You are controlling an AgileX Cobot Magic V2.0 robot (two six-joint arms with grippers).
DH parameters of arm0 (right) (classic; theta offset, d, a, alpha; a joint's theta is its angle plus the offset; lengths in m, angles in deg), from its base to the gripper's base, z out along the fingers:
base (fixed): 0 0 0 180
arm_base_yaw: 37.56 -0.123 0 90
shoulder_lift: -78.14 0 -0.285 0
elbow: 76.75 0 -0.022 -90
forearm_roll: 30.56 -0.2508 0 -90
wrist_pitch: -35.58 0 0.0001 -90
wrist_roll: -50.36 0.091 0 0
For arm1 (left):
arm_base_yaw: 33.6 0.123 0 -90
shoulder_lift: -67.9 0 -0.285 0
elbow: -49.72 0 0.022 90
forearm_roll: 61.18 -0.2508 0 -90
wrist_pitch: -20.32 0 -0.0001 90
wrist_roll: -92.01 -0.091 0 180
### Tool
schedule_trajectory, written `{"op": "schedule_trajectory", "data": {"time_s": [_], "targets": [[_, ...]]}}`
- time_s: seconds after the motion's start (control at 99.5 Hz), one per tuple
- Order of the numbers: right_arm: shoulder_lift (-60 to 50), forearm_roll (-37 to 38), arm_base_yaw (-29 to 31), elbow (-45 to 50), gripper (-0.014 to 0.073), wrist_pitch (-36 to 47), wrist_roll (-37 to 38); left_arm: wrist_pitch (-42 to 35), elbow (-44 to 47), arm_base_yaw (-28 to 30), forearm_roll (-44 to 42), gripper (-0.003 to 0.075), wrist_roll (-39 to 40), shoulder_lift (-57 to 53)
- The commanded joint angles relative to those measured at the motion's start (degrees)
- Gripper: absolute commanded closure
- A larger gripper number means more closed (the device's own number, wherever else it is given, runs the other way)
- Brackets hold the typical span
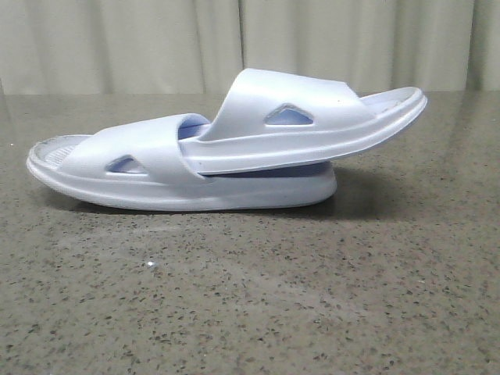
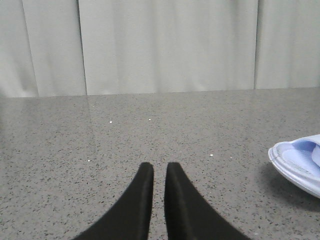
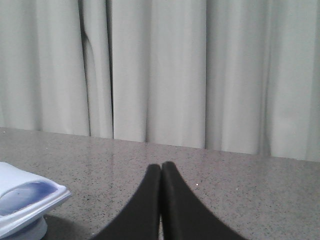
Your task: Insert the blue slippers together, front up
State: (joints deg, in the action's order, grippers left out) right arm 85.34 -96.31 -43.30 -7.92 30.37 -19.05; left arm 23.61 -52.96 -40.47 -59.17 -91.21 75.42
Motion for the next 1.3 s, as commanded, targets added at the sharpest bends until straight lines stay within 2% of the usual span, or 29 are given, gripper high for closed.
{"op": "schedule_trajectory", "data": {"time_s": [0.0,0.995,1.035,1.066,1.086,1.166,1.287], "targets": [[-1.1,-0.3,0.0,-1.4,0.0701,2.0,-0.6,-4.8,0.5,-0.5,0.1,0.0704,0.6,-1.6],[-1.1,0.8,0.0,-1.2,0.0701,2.3,0.2,-4.8,0.5,-0.5,0.1,0.0704,0.6,-1.6],[-1.1,4.4,0.0,-0.9,0.0701,2.3,4.5,-4.8,0.5,-0.5,0.1,0.0704,0.6,-1.6],[-1.1,10.8,0.0,-0.7,0.0701,2.2,9.7,-4.8,0.5,-0.5,0.1,0.0704,0.6,-1.6],[-1.1,14.1,0.0,-0.5,0.0701,2.0,14.6,-4.8,0.5,-0.5,0.1,0.0704,0.6,-1.6],[-1.1,34.8,0.0,0.2,0.0701,1.1,36.9,-4.8,0.5,-0.5,0.1,0.0704,0.6,-1.6],[-1.1,57.5,0.0,1.7,0.0701,-0.3,61.2,-4.8,0.5,-0.5,0.1,0.0704,0.6,-1.6]]}}
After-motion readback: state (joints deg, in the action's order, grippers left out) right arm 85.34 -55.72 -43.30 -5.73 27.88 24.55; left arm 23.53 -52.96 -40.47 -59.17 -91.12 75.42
